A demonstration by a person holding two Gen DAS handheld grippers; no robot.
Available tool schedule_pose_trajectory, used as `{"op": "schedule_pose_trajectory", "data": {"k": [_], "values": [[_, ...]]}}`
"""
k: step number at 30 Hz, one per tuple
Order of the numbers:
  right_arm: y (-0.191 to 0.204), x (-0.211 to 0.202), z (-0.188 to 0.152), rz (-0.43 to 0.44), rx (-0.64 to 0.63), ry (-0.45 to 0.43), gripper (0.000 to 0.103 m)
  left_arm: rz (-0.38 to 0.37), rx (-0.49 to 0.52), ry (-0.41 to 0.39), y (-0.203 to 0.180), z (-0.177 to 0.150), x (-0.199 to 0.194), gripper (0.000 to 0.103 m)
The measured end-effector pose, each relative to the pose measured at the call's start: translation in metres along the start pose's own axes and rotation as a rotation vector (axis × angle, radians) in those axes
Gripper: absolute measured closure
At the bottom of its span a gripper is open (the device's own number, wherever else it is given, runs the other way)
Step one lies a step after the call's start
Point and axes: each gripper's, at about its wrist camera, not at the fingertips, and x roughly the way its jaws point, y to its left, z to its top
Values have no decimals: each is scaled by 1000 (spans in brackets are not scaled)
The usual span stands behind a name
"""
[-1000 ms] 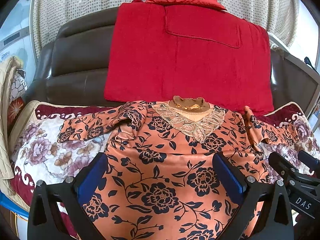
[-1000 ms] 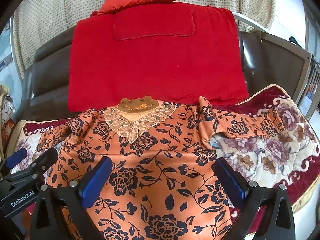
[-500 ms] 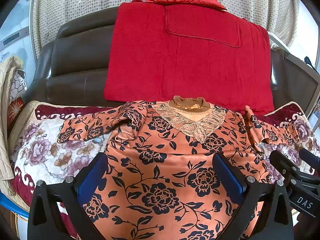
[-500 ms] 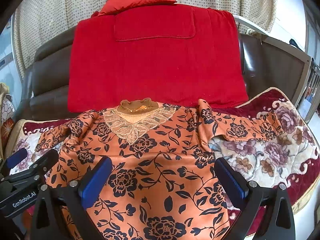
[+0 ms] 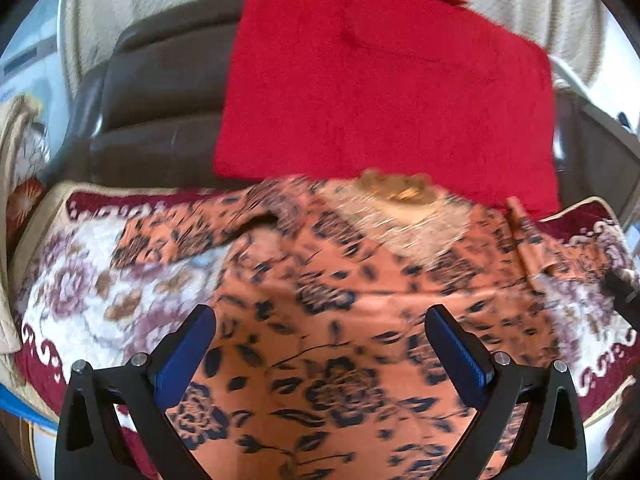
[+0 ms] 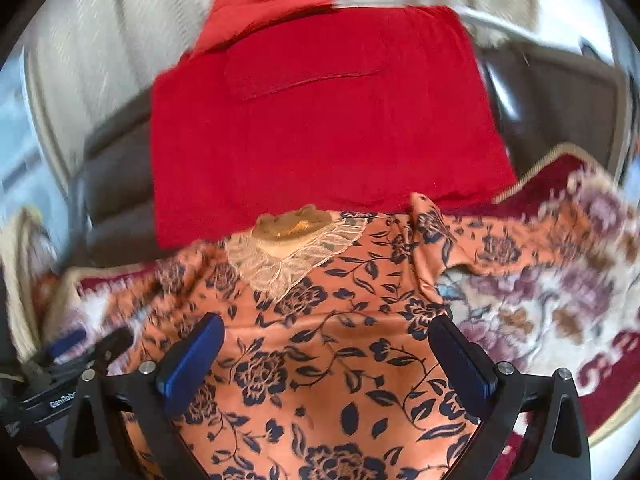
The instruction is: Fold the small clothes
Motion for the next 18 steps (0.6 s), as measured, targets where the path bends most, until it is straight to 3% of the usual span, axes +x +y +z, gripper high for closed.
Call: {"op": "schedule_pose_trajectory", "data": {"k": [3,5,7,13,15,16,18], "values": [[-86,21,-1,65,251,15,0,59,-55,64,33,-9,30,0],[-171,46,-3,142,519,51,0,108,-79,117,53,-18,52,0],[-237,62,-2,135,684,36,4,129,-104,159,67,-26,69,0],[-375,93,23,-56,843,-60,11,100,-138,225,78,-41,100,0],[-397,109,28,-114,849,-39,17,101,-143,257,79,-47,108,0],[-407,118,29,-136,850,-25,24,113,-135,252,81,-50,109,0],[-415,134,29,-165,846,0,27,117,-113,228,80,-53,109,0]]}}
